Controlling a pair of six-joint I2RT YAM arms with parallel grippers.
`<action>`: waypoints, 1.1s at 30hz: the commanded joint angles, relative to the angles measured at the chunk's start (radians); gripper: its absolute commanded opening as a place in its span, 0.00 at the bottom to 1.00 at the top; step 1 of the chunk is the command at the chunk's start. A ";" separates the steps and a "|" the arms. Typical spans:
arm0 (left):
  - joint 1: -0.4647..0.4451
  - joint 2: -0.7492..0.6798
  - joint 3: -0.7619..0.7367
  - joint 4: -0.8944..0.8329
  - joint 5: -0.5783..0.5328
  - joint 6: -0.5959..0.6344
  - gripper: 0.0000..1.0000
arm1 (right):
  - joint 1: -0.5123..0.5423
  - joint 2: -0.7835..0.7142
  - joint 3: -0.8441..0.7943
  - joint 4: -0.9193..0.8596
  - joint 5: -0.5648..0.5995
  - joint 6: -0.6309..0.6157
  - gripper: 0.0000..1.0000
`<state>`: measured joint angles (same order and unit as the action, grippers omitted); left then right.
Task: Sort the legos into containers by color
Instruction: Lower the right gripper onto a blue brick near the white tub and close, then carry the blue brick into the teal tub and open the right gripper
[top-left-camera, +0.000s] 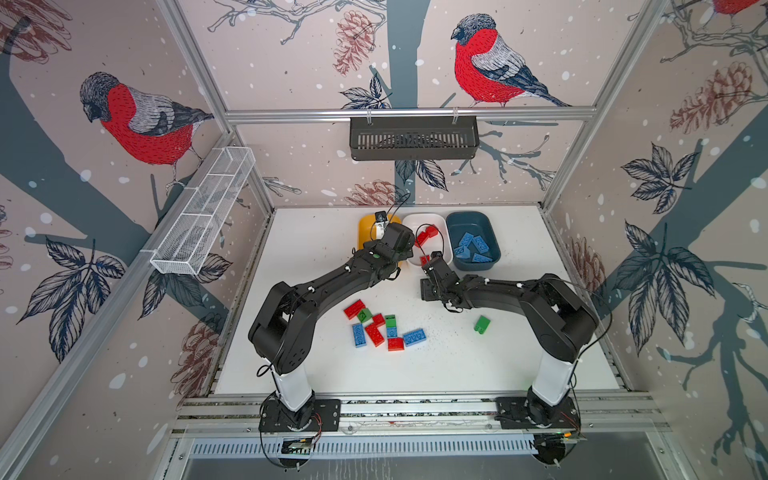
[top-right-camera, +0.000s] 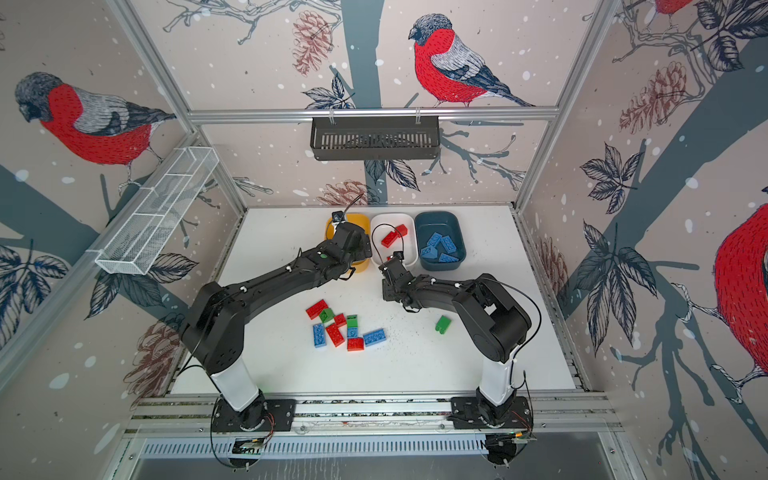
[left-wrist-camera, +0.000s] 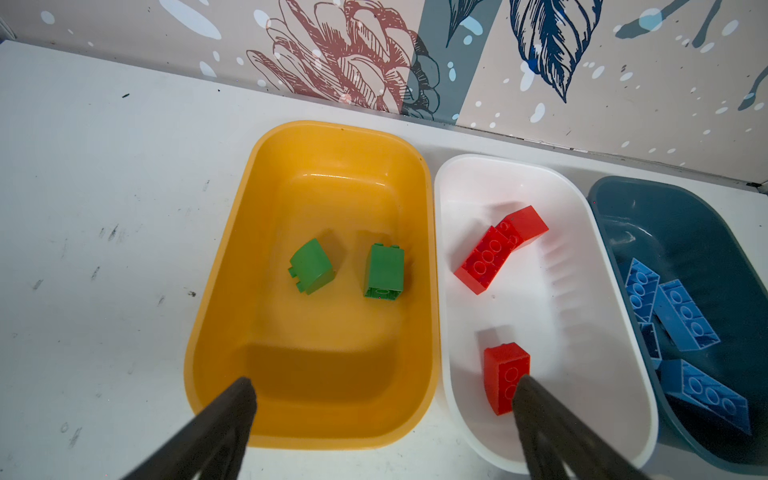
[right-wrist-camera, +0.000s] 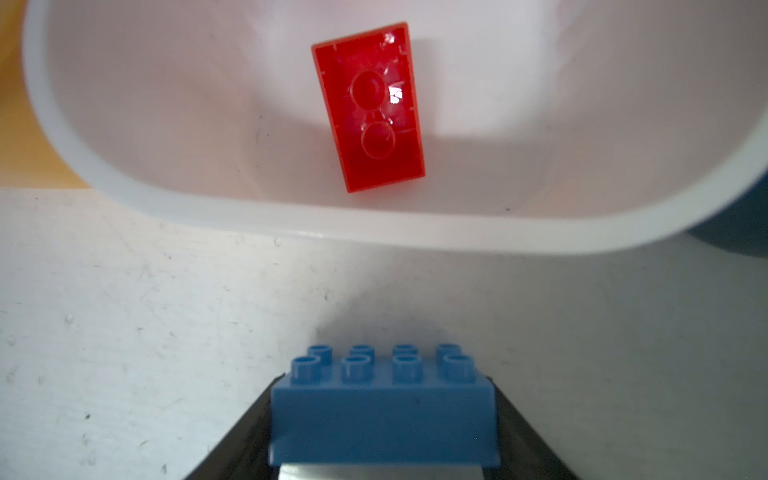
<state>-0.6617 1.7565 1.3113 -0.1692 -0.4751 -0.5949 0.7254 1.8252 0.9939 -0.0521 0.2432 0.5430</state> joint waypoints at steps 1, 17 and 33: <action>0.001 -0.011 -0.001 0.012 -0.014 0.004 0.97 | 0.002 -0.038 -0.024 0.019 0.030 -0.031 0.65; 0.001 -0.009 -0.009 0.022 -0.005 -0.005 0.97 | -0.037 -0.385 -0.236 0.141 -0.027 -0.110 0.62; 0.004 -0.038 -0.040 0.010 -0.008 -0.024 0.97 | -0.377 -0.405 -0.173 0.148 -0.111 -0.031 0.63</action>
<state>-0.6598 1.7367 1.2800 -0.1688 -0.4740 -0.6052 0.3748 1.3918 0.7921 0.0937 0.1371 0.4965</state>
